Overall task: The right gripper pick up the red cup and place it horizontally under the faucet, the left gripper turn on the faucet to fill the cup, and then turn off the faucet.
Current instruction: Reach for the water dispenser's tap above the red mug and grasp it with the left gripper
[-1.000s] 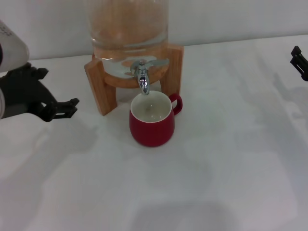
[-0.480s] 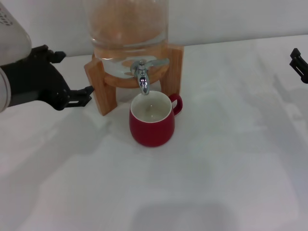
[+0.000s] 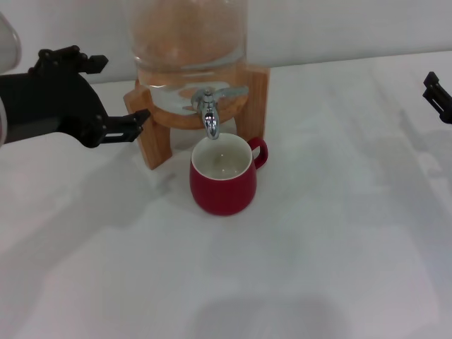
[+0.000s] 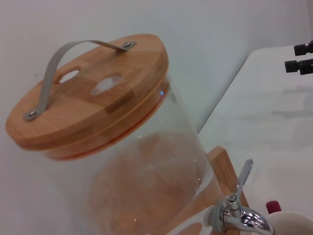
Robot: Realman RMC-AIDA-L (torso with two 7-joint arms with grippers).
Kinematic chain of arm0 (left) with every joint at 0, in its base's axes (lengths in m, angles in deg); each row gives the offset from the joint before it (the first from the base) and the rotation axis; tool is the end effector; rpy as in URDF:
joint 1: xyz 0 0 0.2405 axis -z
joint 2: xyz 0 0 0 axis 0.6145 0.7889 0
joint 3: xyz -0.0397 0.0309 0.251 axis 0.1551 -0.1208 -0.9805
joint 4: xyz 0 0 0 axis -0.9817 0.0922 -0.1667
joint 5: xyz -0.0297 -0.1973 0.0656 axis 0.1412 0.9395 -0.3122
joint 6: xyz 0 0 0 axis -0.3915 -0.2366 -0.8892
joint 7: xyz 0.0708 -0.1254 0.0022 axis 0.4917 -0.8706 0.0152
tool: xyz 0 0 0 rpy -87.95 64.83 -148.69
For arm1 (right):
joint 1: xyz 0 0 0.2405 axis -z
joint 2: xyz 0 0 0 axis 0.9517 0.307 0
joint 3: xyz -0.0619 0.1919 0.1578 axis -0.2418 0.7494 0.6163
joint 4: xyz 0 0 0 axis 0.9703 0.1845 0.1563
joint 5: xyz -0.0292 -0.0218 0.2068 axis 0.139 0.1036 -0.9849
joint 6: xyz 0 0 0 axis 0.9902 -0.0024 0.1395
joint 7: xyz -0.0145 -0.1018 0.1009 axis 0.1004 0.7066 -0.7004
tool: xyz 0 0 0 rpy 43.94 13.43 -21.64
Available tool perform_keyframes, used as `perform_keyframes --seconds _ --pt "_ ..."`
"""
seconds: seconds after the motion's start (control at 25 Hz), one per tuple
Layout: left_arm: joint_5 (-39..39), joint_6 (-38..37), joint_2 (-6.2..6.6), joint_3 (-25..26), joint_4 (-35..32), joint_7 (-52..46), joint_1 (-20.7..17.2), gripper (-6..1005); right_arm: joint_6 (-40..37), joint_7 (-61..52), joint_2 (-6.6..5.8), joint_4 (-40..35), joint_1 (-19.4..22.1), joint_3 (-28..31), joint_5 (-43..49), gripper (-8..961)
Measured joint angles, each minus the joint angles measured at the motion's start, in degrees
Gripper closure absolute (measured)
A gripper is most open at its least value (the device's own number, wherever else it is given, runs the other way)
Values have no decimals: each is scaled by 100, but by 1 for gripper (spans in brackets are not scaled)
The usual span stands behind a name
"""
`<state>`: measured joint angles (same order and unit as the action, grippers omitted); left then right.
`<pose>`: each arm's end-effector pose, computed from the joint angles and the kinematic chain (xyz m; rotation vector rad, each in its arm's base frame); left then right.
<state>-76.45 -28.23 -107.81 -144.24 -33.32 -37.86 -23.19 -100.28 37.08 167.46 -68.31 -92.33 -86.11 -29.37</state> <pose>-0.1059 0.3211 0.0511 -2.4663 -0.0620 -0.0527 0.3697 0.3293 0.0390 -1.4371 0.7128 0.7524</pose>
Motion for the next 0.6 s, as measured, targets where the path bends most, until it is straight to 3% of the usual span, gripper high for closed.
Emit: perform_keyframes --seconds 0.6 --pt "577 299 4 248 1136 1020 483 118 -2 -2 18 -13 -27 -91 0 108"
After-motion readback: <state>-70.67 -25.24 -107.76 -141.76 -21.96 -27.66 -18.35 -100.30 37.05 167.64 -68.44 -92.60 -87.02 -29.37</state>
